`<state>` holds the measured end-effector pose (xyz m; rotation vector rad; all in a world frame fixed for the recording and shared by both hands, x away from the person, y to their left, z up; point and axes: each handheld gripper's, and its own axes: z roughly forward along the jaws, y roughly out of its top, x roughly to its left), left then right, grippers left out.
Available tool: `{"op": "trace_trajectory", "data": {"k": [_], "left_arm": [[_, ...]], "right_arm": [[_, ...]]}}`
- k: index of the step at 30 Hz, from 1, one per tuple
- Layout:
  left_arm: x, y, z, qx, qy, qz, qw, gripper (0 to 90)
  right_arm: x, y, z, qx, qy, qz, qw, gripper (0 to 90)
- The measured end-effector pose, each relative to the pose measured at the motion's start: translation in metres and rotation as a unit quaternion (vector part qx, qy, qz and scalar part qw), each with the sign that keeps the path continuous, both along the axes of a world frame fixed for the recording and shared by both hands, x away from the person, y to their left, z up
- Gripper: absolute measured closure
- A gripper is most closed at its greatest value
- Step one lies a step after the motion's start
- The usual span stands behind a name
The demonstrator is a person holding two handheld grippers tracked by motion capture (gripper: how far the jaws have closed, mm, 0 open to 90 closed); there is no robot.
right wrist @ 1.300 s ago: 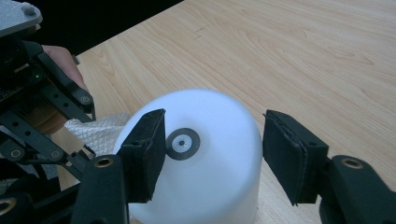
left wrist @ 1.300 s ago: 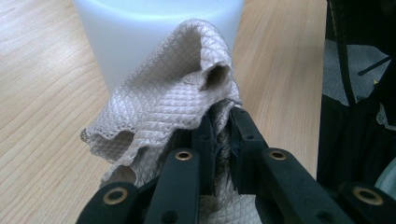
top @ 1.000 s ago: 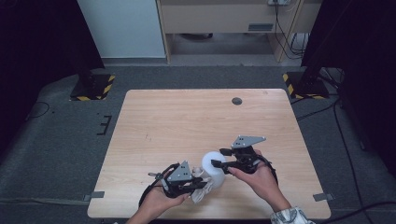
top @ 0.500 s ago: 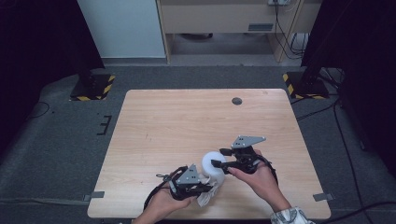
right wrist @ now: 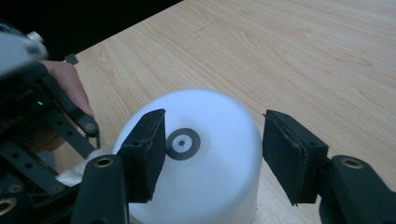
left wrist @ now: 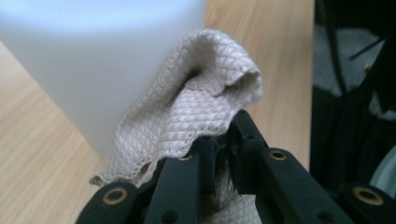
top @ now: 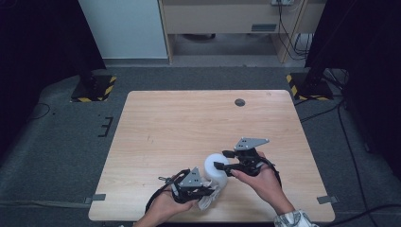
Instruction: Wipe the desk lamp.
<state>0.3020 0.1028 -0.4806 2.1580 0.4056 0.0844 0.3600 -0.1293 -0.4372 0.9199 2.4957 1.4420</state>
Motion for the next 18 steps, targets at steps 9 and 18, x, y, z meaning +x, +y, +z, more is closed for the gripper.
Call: {"op": "trace_trajectory", "data": {"k": [9,18], "left_arm": [[-0.004,-0.003,0.01,-0.03,-0.014,-0.002,0.9994,81.8],[0.004,-0.001,-0.005,0.023,0.01,-0.001,0.9997,81.8]], "right_arm": [[0.0,0.0,0.0,0.0,0.001,-0.001,1.0,40.3],[0.0,0.0,0.0,0.0,0.0,0.0,1.0,40.3]]}}
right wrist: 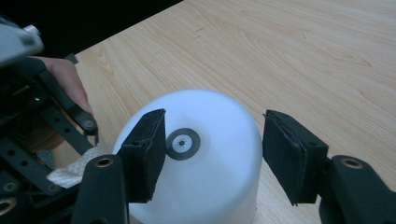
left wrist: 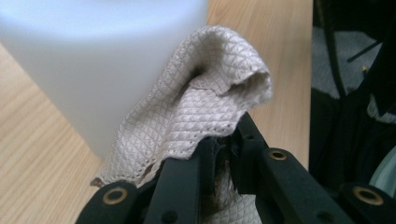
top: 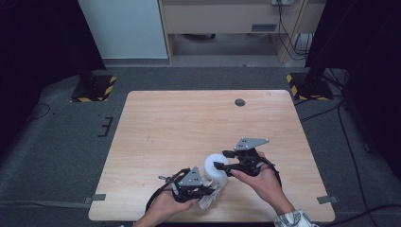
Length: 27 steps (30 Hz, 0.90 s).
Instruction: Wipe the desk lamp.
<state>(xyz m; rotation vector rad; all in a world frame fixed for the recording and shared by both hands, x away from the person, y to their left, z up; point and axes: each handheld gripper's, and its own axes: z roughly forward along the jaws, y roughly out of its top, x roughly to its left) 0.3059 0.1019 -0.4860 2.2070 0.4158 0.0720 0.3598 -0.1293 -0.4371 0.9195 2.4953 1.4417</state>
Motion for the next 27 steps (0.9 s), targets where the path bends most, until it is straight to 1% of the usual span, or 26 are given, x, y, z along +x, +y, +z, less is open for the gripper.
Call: {"op": "trace_trajectory", "data": {"k": [2,4,6,9,11,12,14,16,18,20,22,24,27], "left_arm": [[0.001,0.0,-0.002,0.006,0.004,0.002,1.0,81.8],[0.002,-0.001,-0.006,0.021,0.009,0.001,0.9997,81.7],[0.003,-0.001,-0.009,0.03,0.012,0.002,0.9995,81.7],[0.002,-0.001,-0.01,0.034,0.011,0.002,0.9994,81.6],[0.002,0.001,-0.008,0.029,0.008,0.003,0.9995,81.6],[0.001,0.002,-0.006,0.022,0.007,0.005,0.9997,81.6],[-0.001,0.004,0.001,0.0,0.003,0.008,1.0,81.6],[-0.004,0.006,0.009,-0.021,-0.005,0.01,0.9997,81.6],[-0.005,0.007,0.015,-0.038,-0.009,0.013,0.9992,81.6],[-0.005,0.008,0.019,-0.05,-0.01,0.014,0.9986,81.6],[-0.005,0.01,0.02,-0.052,-0.01,0.014,0.9985,81.6],[-0.004,0.011,0.019,-0.048,-0.01,0.015,0.9987,81.5],[0.0,0.017,0.019,-0.042,-0.006,0.018,0.999,81.5]], "right_arm": [[0.0,0.0,0.0,0.0,0.001,0.0,1.0,40.3],[0.0,0.0,0.0,0.0,0.001,0.0,1.0,40.3],[0.0,0.0,0.0,0.0,0.0,0.0,1.0,40.3],[0.0,0.0,0.0,0.0,0.001,0.0,1.0,40.3],[0.0,0.0,0.0,0.0,0.001,0.0,1.0,40.3],[0.0,0.0,0.0,0.0,0.001,0.0,1.0,40.3],[0.0,0.0,0.0,0.0,0.001,0.0,1.0,40.3],[0.0,0.0,0.0,0.001,0.001,0.0,1.0,40.3],[0.0,0.0,0.0,0.001,0.001,0.0,1.0,40.3],[0.0,0.0,0.0,0.001,0.001,-0.001,1.0,40.3],[0.0,0.0,0.0,0.002,0.001,-0.001,1.0,40.3],[0.0,0.0,0.0,0.002,0.001,-0.001,1.0,40.3],[0.0,0.0,0.0,0.002,0.001,-0.001,1.0,40.3]]}}
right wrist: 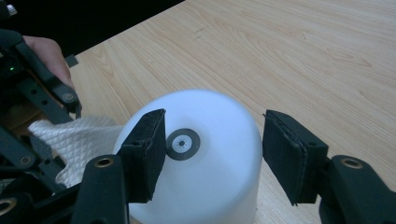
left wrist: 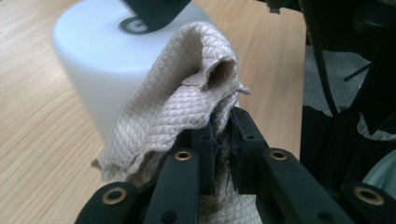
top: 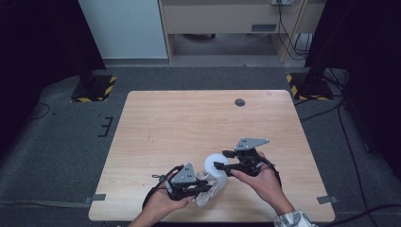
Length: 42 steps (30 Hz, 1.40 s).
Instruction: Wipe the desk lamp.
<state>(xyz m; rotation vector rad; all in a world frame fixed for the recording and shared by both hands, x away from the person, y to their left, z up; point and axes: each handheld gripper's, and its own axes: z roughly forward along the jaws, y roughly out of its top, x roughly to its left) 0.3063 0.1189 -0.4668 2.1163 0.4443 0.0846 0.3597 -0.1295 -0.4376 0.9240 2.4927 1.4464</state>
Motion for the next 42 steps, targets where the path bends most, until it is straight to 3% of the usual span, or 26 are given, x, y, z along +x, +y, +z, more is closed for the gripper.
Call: {"op": "trace_trajectory", "data": {"k": [7,12,18,22,29,37,42], "left_arm": [[0.005,0.015,0.002,-0.004,-0.001,0.019,0.9998,81.4],[0.006,0.015,0.004,-0.008,-0.004,0.024,0.9997,81.3],[0.009,0.013,-0.002,0.008,0.004,0.028,0.9996,81.3],[0.008,0.007,-0.01,0.037,0.01,0.026,0.9989,81.2],[0.012,0.001,-0.022,0.067,0.023,0.019,0.9973,81.2],[0.012,0.0,-0.024,0.076,0.025,0.02,0.9966,81.1],[0.012,0.004,-0.018,0.063,0.018,0.026,0.9975,81.1]], "right_arm": [[0.0,0.0,0.0,0.0,0.001,0.0,1.0,40.3],[0.0,0.0,0.0,-0.001,0.001,0.001,1.0,40.3],[0.0,0.0,0.0,-0.001,0.001,0.0,1.0,40.3],[0.0,-0.001,0.0,0.0,0.0,0.0,1.0,40.3],[0.0,-0.001,0.0,-0.001,0.0,0.0,1.0,40.2],[0.0,-0.002,0.0,-0.001,-0.001,0.0,1.0,40.2],[0.0,-0.002,0.001,-0.002,-0.001,0.0,1.0,40.2]]}}
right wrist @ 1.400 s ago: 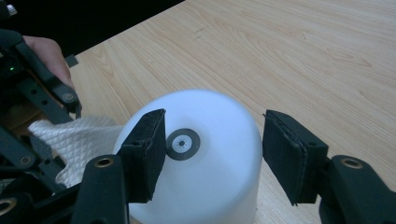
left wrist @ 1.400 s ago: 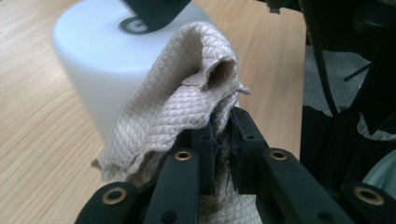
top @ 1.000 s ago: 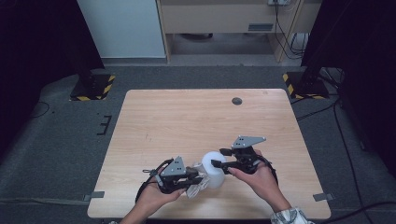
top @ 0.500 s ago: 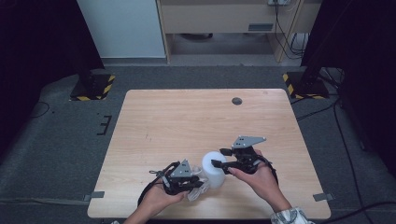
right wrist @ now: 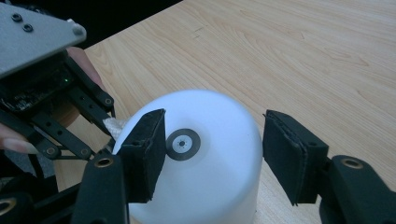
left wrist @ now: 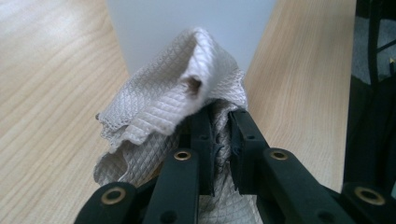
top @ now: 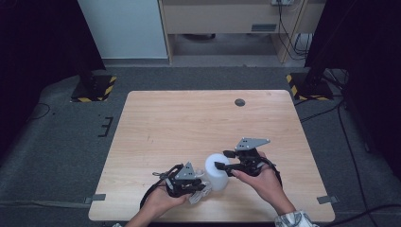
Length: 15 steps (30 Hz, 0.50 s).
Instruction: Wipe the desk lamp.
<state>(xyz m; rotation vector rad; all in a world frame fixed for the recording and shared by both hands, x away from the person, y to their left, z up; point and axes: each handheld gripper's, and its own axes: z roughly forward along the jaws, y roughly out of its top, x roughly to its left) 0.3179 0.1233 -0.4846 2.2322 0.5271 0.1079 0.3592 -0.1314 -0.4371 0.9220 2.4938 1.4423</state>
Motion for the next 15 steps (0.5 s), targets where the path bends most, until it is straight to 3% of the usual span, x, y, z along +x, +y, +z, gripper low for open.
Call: {"op": "trace_trajectory", "data": {"k": [8,10,15], "left_arm": [[0.001,0.017,0.022,-0.07,-0.02,0.025,0.997,80.9],[0.002,0.019,0.024,-0.08,-0.021,0.03,0.9961,80.9],[0.003,0.016,0.024,-0.078,-0.025,0.031,0.9962,80.9]], "right_arm": [[0.0,0.0,0.0,0.0,-0.001,0.001,1.0,40.2],[0.0,0.0,0.0,0.0,-0.001,0.001,1.0,40.2],[0.0,0.0,0.0,0.0,-0.001,0.001,1.0,40.2]]}}
